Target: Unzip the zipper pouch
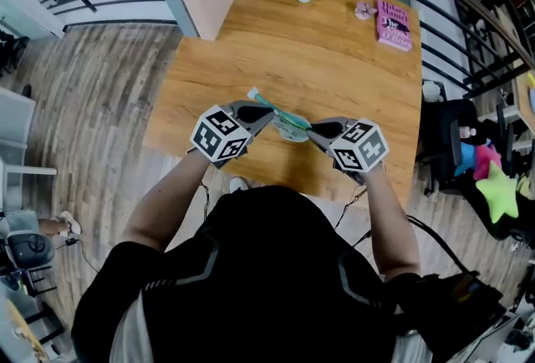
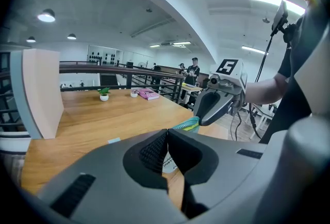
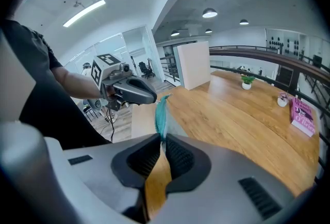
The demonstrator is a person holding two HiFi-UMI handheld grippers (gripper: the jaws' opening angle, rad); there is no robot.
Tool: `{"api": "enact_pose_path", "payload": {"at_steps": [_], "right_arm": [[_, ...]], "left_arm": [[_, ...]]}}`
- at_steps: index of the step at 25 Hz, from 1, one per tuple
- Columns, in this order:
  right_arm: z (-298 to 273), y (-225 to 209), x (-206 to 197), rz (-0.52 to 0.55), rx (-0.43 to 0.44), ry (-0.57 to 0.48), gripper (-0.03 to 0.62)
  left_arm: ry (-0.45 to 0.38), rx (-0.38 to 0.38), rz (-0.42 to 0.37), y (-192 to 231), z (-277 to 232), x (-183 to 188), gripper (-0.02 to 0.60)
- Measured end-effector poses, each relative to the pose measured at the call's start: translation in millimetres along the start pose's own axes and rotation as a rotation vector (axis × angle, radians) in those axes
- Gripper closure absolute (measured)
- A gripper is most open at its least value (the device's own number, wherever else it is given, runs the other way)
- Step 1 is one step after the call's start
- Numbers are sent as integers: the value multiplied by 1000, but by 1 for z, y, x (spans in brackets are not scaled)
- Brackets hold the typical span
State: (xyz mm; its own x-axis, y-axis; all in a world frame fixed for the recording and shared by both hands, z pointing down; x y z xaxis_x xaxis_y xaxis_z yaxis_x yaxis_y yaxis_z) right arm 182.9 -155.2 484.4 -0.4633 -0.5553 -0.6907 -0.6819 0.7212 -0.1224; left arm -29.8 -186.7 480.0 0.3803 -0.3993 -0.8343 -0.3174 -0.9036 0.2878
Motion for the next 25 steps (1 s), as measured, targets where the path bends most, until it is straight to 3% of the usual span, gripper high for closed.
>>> {"api": "enact_pose_path", "payload": {"at_steps": [18, 25], "right_arm": [[3, -29, -9, -81, -68, -7, 551], [-2, -39, -8, -89, -81, 1, 551]], "left_arm": [[-41, 112, 66, 38, 25, 1, 551], [-37, 116, 70, 49, 24, 2, 551]]}}
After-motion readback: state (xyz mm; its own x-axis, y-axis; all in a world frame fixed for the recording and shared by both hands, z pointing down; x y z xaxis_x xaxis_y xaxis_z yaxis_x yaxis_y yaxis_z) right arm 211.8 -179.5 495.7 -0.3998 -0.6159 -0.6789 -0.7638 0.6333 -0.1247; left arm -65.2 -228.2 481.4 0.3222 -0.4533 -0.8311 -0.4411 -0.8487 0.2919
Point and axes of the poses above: the fingertips, and each gripper's own axes: z backward along the fingers, y to its left, x out of its top, the point moved 9 cm from there along z, backward along the fingers, and after that the axes turned 11 degrees about -x, right-handed, at the moved point
